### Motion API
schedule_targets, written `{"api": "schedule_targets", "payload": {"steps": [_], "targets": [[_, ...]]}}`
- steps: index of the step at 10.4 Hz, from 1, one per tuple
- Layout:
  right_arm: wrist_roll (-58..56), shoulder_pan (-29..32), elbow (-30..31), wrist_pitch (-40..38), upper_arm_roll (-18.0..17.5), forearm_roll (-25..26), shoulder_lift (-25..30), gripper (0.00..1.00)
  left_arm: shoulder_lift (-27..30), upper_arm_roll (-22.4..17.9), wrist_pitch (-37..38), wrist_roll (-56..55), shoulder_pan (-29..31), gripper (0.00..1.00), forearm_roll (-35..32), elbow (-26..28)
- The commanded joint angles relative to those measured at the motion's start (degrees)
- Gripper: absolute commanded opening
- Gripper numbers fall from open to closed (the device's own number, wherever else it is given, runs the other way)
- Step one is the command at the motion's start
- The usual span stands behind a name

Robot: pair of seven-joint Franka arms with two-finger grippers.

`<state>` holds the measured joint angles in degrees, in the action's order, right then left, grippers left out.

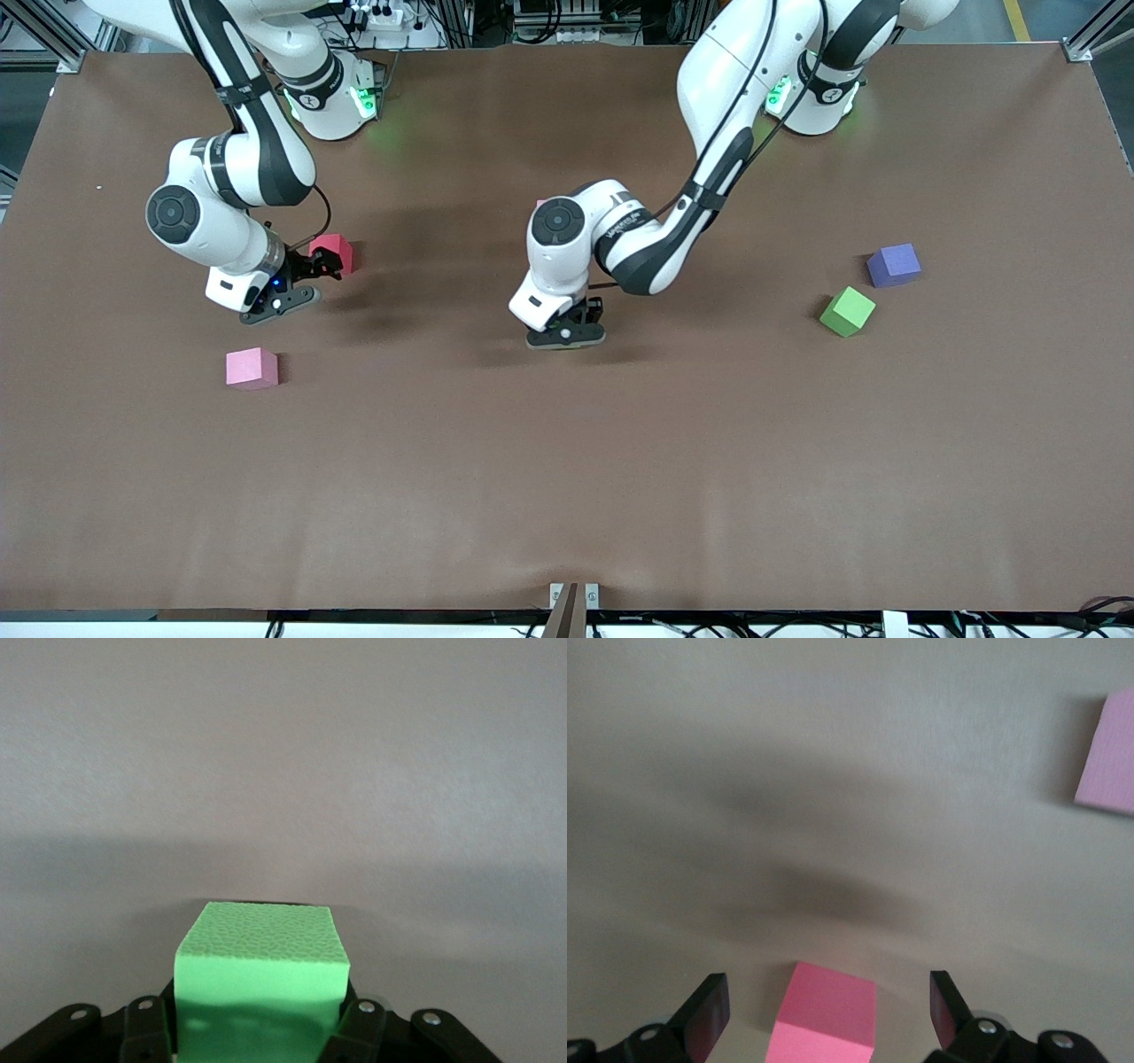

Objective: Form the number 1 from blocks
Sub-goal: 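Carry the green cube to the cube line while the right gripper reaches red, then lower the green cube onto the line while the right gripper grasps red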

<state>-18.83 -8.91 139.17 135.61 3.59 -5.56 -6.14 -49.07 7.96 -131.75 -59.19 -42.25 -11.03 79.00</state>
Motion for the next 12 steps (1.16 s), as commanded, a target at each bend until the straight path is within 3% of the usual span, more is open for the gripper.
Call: {"api": "schedule_targets", "payload": {"steps": [1, 3, 7, 12], "targets": [[-0.9, 0.1, 4.8, 0.7, 3.1, -4.7, 1.9, 1.00, -1.4, -0.7, 0.7, -0.9, -1.7, 0.00, 0.5, -2.0], [-0.9, -0.2, 6.0, 0.7, 4.9, -5.5, 1.9, 1.00, -1.9, -0.7, 0.4, -0.9, -1.8, 0.00, 0.5, -2.0], [2.0, -3.2, 6.4, 0.4, 5.4, -8.9, 1.9, 1.00, -2.4, -0.7, -1.1, -0.9, -2.7, 0.00, 0.5, -2.0], [6.7, -6.2, 7.4, 0.3, 6.7, -8.9, 1.9, 1.00, -2.9, -0.7, -2.1, -0.9, -3.4, 0.00, 0.5, -1.9]]}}
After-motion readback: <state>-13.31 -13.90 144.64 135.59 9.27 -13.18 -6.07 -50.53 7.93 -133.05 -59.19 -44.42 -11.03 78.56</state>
